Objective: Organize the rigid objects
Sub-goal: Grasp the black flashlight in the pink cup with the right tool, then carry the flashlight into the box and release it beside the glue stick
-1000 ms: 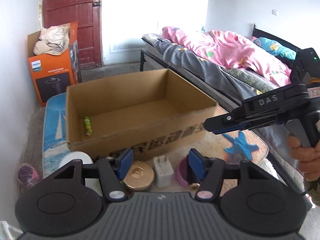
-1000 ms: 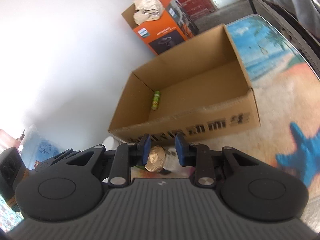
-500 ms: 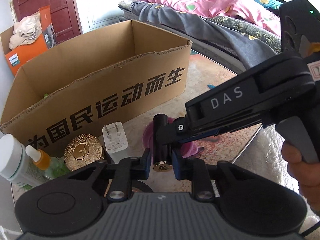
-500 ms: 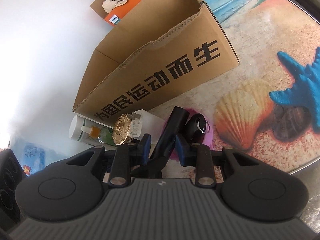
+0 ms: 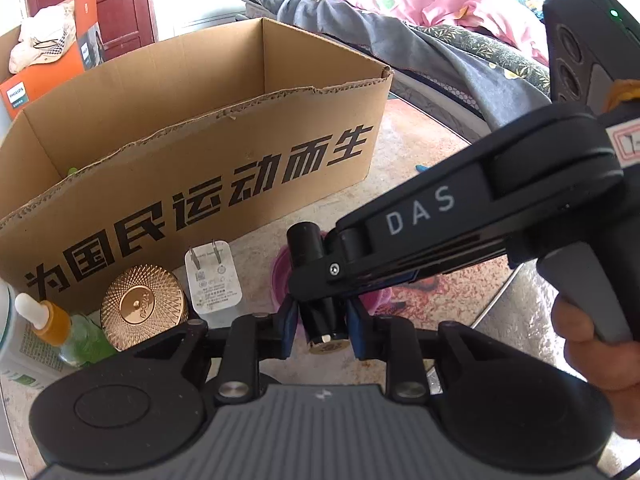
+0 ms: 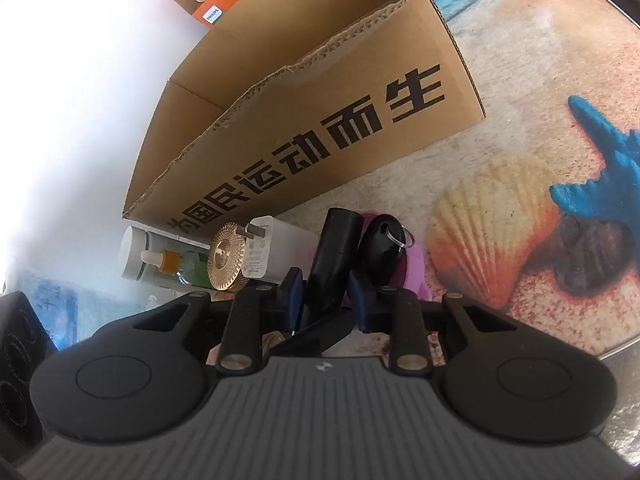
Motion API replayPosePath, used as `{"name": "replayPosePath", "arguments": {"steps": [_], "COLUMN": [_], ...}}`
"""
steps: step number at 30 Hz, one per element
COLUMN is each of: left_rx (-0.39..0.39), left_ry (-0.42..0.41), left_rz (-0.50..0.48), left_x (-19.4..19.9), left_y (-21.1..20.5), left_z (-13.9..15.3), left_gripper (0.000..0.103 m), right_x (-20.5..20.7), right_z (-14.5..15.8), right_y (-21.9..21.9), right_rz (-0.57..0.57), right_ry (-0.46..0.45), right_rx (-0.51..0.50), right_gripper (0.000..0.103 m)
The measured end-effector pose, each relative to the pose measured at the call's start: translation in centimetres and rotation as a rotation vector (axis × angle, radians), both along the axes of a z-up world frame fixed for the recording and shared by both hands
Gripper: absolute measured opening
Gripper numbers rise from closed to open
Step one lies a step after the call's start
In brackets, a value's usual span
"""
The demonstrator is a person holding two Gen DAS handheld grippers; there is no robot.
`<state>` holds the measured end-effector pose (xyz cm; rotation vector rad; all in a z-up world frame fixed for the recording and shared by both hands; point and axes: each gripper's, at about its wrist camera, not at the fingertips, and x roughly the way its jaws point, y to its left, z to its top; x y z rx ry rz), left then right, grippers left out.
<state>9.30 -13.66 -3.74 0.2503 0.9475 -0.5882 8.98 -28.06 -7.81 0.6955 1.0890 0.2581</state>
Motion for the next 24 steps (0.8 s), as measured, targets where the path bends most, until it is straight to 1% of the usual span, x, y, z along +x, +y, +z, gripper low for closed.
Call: {"name": "replayPosePath", "arguments": {"steps": [7,12,15,19,24], "left_rx": [-0.052,-0.069,-0.08,-0.096,-0.107], "left_ry": [0.039,0.036,0.015,-0.024,-0.14], "left_rz": [0.01,0.011,0.004,-0.001,0.013], "left_x": [0.8,0.5,0.0,-0.9,-1.9], "left_y": [0.6,0.9,1.3,1.8,3.0], "left_z": [0.1,0.2,0.9,2.7,6.8], "left_gripper": [0.03,0.029,0.028,0.028,0.028], "right_x": [0.5,-0.2,-0.9,-1.9,-1.9], "right_z": [-0.2,-0.5,0.1,2.2,6.6], "right_y": [-0.4,-1.0,-1.2,-1.1,-0.1], "right_rz": [-0.016,-0.038,-0.047,-0.045,-0.004], "right_ry": [0.014,0.001,-0.024,-0.081,-0.209], "right_rx": [0.03,0.074,0.086,0.082,0.08], "right_gripper": [0.022,0.021,0.021,0.021,0.021]}}
